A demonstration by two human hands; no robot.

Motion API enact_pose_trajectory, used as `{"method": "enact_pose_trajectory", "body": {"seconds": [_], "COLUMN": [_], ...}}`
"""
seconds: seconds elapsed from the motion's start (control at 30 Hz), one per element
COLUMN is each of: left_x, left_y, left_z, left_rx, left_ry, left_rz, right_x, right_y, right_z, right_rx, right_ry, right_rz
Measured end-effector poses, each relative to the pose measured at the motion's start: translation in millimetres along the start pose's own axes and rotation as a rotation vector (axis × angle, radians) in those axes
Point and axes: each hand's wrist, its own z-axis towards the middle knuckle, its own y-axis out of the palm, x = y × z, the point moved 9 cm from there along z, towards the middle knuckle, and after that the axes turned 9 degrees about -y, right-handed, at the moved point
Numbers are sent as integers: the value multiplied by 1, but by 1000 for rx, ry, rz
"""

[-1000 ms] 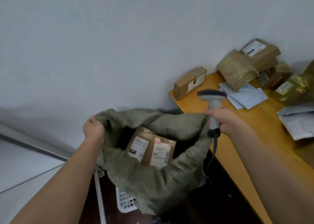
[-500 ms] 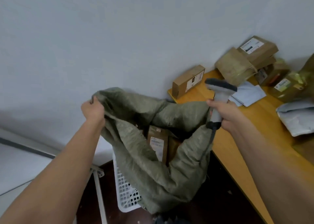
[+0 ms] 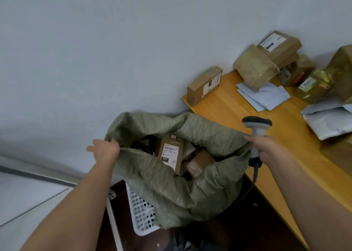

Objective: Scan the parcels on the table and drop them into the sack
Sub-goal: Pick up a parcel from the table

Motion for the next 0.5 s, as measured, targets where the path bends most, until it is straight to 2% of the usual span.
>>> {"method": "enact_pose_trajectory", "body": {"seconds": [0.1, 0.2, 0.33, 0.5], "left_x": [12, 39, 65, 91], "left_y": [1, 17, 62, 104], "left_z": [-22, -52, -91, -117], "left_rx": [163, 255, 113, -97], "left_ry": [227, 603, 991, 1067], "left_rz": [162, 309, 476, 540], "right_x": [10, 15, 16, -2], "right_y": [-5, -4, -9, -29], "right_z": [-4, -7, -16, -32], "right_rx": [27, 4, -22, -37], "right_ry": [27, 26, 5, -116], "right_rz": [-22, -39, -27, -45]}}
